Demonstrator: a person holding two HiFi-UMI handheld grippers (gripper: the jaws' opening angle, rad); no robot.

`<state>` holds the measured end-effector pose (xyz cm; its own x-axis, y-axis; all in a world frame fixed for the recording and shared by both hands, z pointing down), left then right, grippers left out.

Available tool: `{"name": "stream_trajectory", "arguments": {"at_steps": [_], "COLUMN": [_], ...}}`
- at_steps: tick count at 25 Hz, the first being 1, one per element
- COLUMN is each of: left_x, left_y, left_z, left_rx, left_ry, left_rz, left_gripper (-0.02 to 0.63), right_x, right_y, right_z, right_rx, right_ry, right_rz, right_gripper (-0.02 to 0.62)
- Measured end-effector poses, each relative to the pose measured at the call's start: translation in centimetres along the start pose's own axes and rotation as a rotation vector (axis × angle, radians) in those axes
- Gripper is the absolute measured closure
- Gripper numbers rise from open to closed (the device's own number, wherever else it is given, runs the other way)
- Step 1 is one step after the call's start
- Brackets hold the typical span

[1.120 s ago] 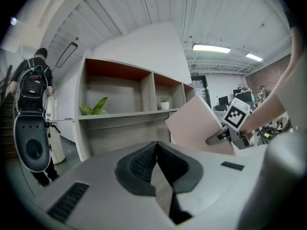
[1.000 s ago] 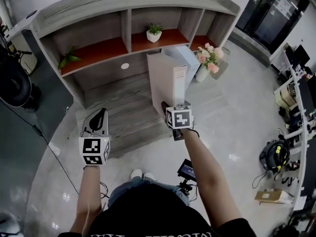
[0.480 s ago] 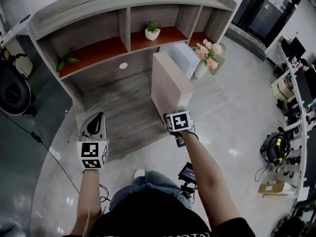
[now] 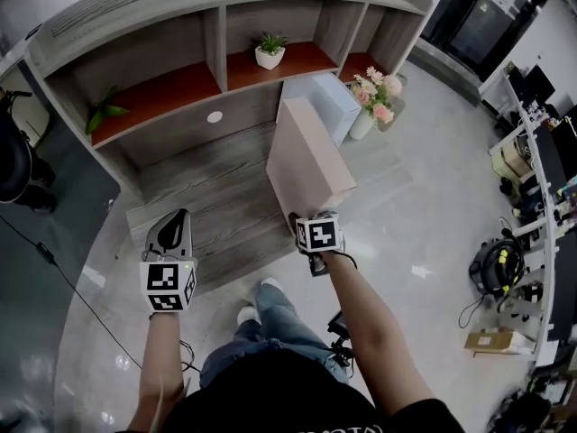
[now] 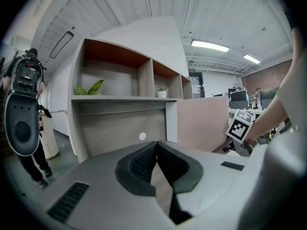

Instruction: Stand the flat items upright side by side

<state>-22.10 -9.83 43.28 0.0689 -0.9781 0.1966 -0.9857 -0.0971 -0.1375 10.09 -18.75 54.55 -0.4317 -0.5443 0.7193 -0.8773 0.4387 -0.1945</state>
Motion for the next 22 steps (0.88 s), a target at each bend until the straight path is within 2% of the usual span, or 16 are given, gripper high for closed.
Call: {"name": "stream_trajectory", "arguments": {"at_steps": [10, 22], "left_x": [2.8, 5.0], "left_y": [-1.6, -1.7], "left_z": [0.9, 1.9], "left_rx": [0.006, 0.023], "left_ry": [0.02, 0.034], "left_rz": [0.027, 0.088], "left_gripper": [0.595, 0.595], "right_x": [2.5, 5.0], "right_y": [-2.0, -4.2], "right_z": [2.4, 6.1], "right_rx": [-0.097, -0.083], "right_ry": [0.023, 0.014], "right_rz": [0.022, 0.011], "right_gripper": [0.282, 0.282]}}
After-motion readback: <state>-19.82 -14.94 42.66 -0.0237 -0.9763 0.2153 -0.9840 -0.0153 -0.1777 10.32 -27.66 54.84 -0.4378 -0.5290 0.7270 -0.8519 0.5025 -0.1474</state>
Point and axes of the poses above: the fingertips, and each gripper's own axes: x forward along the fingers, y to its left, z out of its top, the point moved 9 cm from there along -x, backward along the fingers, and after that the axes turned 12 degrees about z, right-handed, at the moved point
